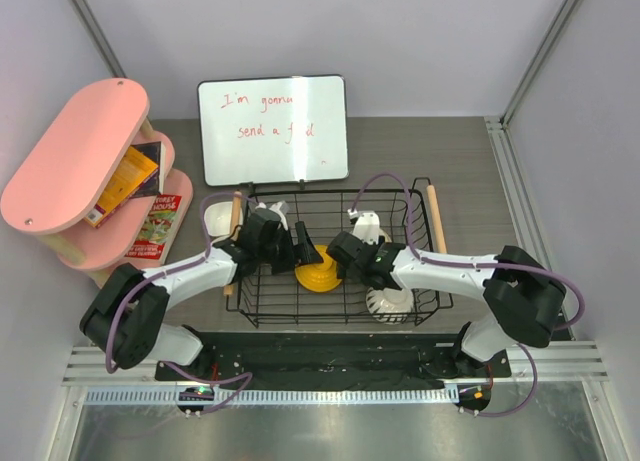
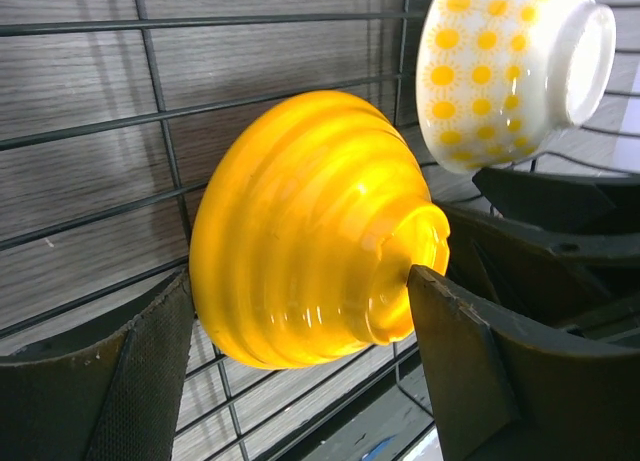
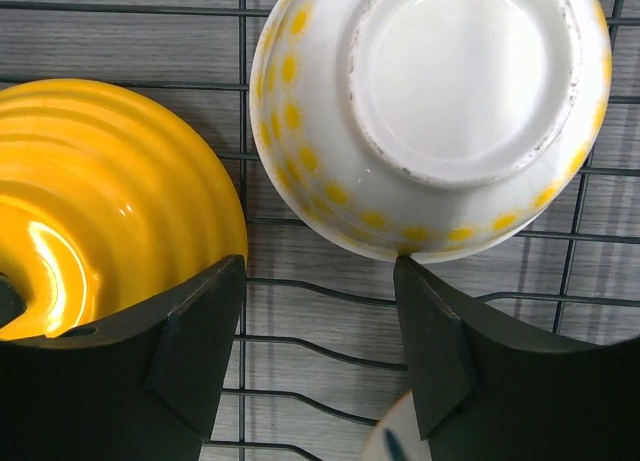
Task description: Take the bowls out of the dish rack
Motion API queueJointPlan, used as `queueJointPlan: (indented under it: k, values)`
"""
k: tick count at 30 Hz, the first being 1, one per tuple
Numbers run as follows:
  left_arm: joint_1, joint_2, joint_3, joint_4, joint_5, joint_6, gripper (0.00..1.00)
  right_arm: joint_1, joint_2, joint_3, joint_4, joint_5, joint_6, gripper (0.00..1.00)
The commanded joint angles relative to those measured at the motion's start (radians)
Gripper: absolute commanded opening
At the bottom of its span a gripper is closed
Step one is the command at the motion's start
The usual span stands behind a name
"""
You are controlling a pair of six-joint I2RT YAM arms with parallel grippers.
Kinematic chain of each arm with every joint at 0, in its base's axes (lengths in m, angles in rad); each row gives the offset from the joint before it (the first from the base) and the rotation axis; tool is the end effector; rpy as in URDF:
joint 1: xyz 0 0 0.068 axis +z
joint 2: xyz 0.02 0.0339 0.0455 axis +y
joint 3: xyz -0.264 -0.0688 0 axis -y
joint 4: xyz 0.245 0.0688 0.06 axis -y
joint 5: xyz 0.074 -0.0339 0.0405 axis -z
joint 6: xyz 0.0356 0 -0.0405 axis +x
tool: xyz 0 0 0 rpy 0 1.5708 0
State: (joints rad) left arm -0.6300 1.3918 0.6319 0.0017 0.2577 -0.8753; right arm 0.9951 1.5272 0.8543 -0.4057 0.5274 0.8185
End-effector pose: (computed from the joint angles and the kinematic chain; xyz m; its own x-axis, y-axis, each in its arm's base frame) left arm 0.2134 -0.1668 0.1735 -0.9082 -0.2566 -0.3307 0.0343 0.7418 -0.6697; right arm 0.1713 0.2310 0.1791 -0.7625 -0.0160 -0.6468 -0.0565 0.9975 0.0419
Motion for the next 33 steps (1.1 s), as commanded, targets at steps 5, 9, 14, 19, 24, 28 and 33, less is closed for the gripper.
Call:
queueJointPlan:
  k: [5, 9, 14, 19, 24, 28, 33]
  values:
    - [-0.039, 0.087, -0.048, 0.514, 0.431, -0.186, 0.33, 0.011, 0.048, -0.006, 0.111, -0.124, 0.05, 0.7]
    - [-0.04, 0.093, -0.038, 0.471, 0.416, -0.185, 0.16, 0.011, 0.051, 0.002, 0.108, -0.124, 0.045, 0.7]
    - [-0.039, 0.049, 0.003, 0.367, 0.371, -0.14, 0.0, 0.01, 0.037, 0.008, 0.102, -0.122, 0.039, 0.7]
    - [-0.039, -0.002, 0.064, 0.239, 0.336, -0.11, 0.0, 0.005, -0.009, 0.023, 0.081, -0.113, 0.03, 0.7]
    - [-0.039, -0.036, 0.097, 0.244, 0.353, -0.126, 0.0, -0.001, -0.055, 0.04, 0.05, -0.11, 0.021, 0.74]
    - [-0.04, -0.046, 0.13, 0.213, 0.344, -0.122, 0.0, -0.003, -0.091, 0.055, 0.03, -0.102, 0.011, 0.75]
    - [-0.042, -0.07, 0.189, 0.051, 0.29, -0.073, 0.0, -0.006, -0.095, 0.061, 0.019, -0.101, 0.005, 0.75]
